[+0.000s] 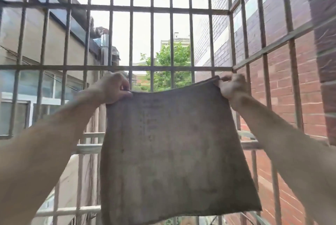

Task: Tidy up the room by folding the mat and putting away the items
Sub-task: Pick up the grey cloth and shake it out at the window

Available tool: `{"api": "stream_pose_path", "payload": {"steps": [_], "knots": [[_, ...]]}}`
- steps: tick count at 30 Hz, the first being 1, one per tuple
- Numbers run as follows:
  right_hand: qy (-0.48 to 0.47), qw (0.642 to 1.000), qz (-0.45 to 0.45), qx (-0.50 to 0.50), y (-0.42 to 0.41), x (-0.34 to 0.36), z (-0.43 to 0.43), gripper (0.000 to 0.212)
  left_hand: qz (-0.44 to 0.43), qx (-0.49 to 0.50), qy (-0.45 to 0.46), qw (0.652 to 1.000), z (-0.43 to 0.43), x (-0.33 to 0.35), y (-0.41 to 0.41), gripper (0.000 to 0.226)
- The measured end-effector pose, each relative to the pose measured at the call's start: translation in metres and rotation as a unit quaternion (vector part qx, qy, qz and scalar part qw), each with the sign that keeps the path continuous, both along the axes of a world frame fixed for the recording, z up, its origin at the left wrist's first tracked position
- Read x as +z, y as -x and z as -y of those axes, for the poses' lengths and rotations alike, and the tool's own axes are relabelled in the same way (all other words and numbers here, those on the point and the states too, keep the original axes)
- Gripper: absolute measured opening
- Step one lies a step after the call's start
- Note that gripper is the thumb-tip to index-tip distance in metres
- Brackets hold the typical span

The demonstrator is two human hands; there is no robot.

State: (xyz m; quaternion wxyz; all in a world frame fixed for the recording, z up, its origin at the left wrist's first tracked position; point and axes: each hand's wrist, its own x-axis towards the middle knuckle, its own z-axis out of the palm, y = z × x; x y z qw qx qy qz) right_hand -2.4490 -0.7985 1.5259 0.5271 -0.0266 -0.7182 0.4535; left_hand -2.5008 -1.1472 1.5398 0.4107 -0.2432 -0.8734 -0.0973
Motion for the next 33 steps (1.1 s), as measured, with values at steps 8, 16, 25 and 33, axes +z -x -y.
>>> {"api": "stream_pose_path", "payload": {"steps": [8, 16, 25, 33], "knots": [[-0.052, 0.972, 0.23, -0.014, 0.051, -0.052, -0.01, 0.02, 0.138, 0.018, 0.029, 0.99, -0.012, -0.064, 0.063, 0.015], [-0.099, 0.934, 0.335, 0.072, 0.044, -0.065, -0.002, 0.028, 0.209, -0.016, 0.047, 0.977, -0.023, -0.082, 0.05, 0.012], [-0.095, 0.959, 0.213, 0.161, -0.004, -0.063, 0.023, 0.031, 0.19, -0.158, -0.069, 0.967, -0.031, -0.086, -0.004, 0.017], [-0.088, 0.968, 0.152, 0.181, -0.036, -0.082, 0.042, 0.04, 0.167, -0.178, -0.109, 0.964, -0.036, -0.107, -0.042, 0.013]]}}
